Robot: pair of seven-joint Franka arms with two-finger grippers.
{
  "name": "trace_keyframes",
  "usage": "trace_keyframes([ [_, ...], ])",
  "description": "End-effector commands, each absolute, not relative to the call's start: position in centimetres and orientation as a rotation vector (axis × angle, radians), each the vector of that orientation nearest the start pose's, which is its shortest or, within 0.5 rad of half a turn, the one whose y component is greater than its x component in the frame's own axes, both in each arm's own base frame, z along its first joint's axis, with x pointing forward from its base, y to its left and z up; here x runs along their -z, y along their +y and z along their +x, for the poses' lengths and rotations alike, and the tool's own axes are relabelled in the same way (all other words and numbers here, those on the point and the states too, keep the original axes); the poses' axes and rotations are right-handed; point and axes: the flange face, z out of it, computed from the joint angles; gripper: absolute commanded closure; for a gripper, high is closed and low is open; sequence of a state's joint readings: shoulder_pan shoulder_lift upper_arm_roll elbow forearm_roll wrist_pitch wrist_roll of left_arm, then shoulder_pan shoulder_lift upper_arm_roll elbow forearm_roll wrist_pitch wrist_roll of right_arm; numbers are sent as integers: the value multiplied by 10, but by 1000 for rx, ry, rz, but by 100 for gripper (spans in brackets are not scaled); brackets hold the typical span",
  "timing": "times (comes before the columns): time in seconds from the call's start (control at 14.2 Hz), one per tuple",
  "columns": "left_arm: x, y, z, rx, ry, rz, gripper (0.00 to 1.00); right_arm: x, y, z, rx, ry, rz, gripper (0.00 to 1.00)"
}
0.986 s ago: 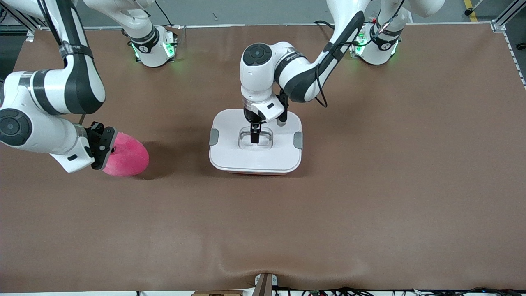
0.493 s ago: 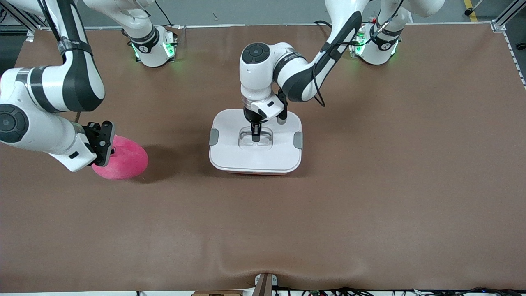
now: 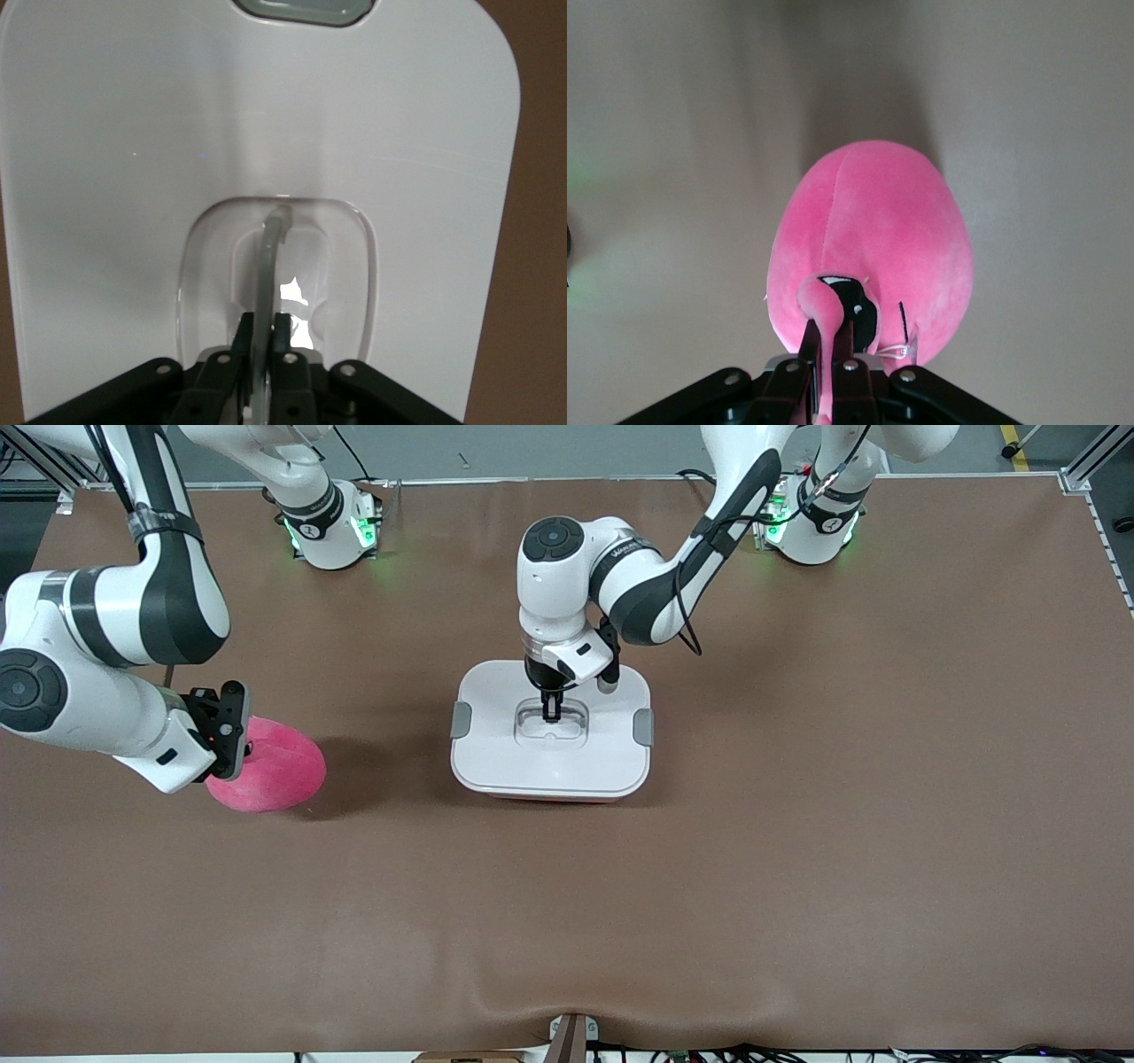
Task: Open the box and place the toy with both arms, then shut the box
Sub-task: 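Grasp the plush with the right gripper while the left gripper grasps the handle, then lift the white lid off the pink box with the left gripper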
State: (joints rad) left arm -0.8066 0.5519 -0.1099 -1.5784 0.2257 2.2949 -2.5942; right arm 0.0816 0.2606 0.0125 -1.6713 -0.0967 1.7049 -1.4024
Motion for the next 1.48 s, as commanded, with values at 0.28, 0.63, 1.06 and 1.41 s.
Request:
trace_keyframes([
  [0.28,-349,-547,445,192,-2356,-2384,100,-443,62,608,-325,-2119,-2173,100],
  [0.63,-359,-547,444,215,-2202,-2535,100,-445,67,606,-290,-2101,-2159,100],
  [1.06,-405,-533,454,231,-2170,-2620,100,-462,82,606,-262,-2211,-2058,100],
  [1.41,-467,-471,491,94,-2069,-2678,100,-490,125,593,-329,-2259,-1939,100],
])
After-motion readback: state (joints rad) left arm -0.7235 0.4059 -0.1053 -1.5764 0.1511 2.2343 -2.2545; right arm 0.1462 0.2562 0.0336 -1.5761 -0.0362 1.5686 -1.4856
